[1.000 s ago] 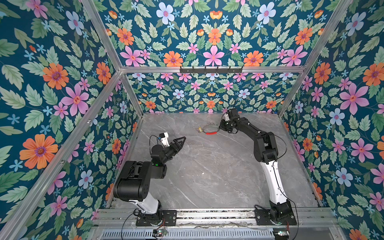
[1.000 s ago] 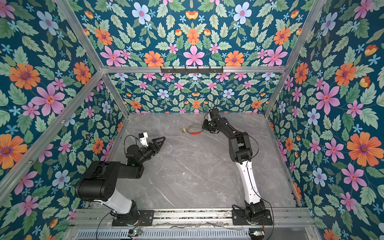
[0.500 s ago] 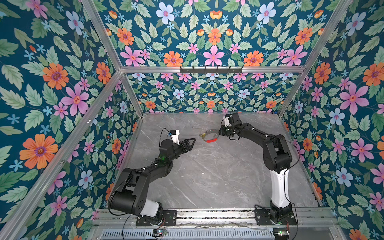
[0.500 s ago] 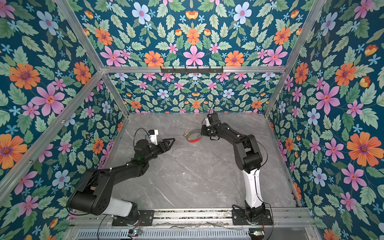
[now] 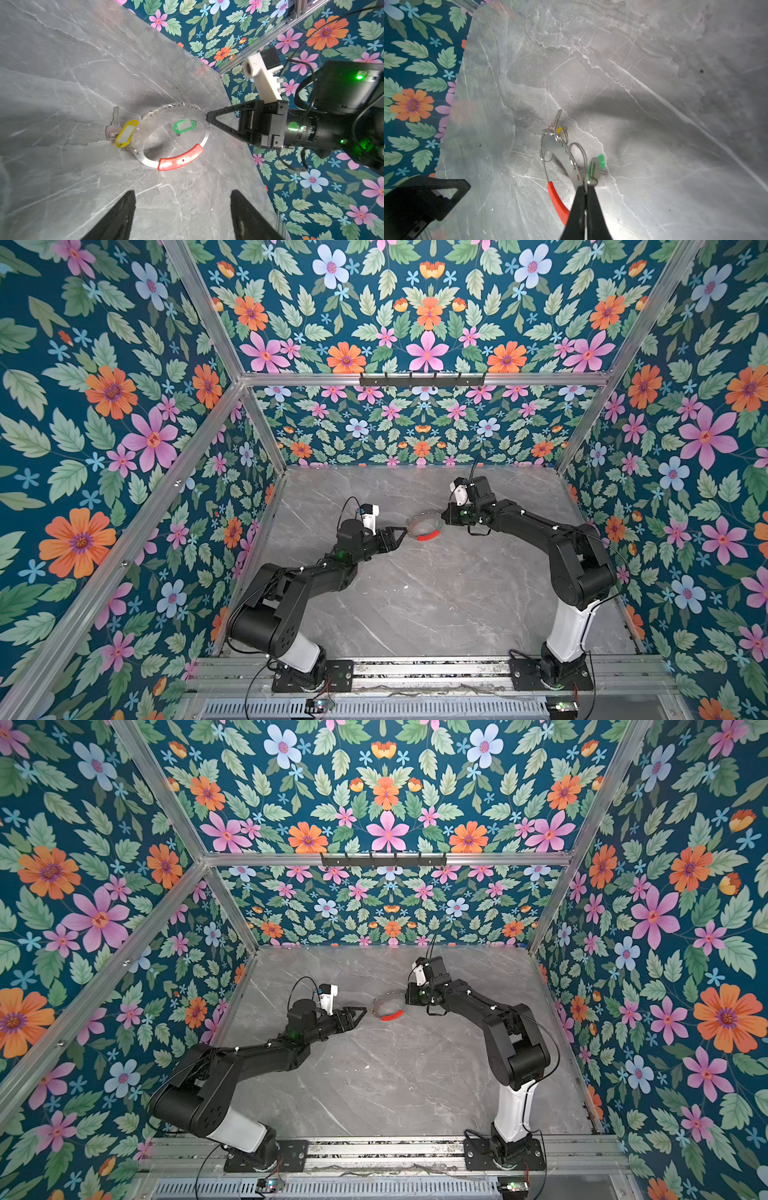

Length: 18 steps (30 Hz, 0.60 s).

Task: Remove the keys from the keyring
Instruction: 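Grasp the metal ring edge with the right gripper and lift it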

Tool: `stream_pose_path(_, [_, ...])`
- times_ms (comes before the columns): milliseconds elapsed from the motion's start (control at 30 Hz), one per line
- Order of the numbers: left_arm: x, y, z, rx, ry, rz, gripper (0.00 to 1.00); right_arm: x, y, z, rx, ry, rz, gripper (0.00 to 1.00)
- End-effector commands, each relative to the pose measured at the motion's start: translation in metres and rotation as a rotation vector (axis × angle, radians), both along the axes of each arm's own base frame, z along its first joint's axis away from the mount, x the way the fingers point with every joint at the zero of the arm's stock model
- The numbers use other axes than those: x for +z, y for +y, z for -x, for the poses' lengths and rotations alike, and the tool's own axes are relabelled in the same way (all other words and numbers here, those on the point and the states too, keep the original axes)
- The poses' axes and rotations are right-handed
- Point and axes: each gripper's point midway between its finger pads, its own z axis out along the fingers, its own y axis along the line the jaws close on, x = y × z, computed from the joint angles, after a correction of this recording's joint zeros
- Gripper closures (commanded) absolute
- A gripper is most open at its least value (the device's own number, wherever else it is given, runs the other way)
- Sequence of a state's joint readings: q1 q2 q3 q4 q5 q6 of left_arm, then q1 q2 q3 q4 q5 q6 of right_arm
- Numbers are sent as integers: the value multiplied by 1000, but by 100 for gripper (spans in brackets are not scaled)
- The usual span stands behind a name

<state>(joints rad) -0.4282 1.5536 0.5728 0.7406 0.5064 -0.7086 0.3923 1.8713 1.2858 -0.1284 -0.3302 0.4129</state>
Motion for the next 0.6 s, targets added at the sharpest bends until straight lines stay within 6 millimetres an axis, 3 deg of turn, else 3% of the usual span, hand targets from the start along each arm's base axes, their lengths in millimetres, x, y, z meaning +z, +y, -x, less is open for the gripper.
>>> stream_pose_path(0, [3, -1, -2, 45, 2, 36, 28, 8, 2, 0, -81, -5, -63, 100])
stream_pose_path(233, [22, 5, 1, 102, -13, 233, 28, 36, 1, 3, -233, -40, -264, 100])
stream_pose_path(433, [28, -1, 1, 77, -5, 363, 28, 72, 3, 5, -250, -87, -383, 100])
stream_pose_path(500, [34, -3, 1, 62, -8, 433, 27, 73, 4, 6, -252, -81, -404, 100])
stream_pose_path(533, [39, -3, 1, 56, -15, 473, 27, 92, 4, 9, -246, -111, -435, 100])
stream_pose_path(567, [42, -3, 0, 53, -16, 511, 28, 95, 5, 11, -246, -110, -450, 100])
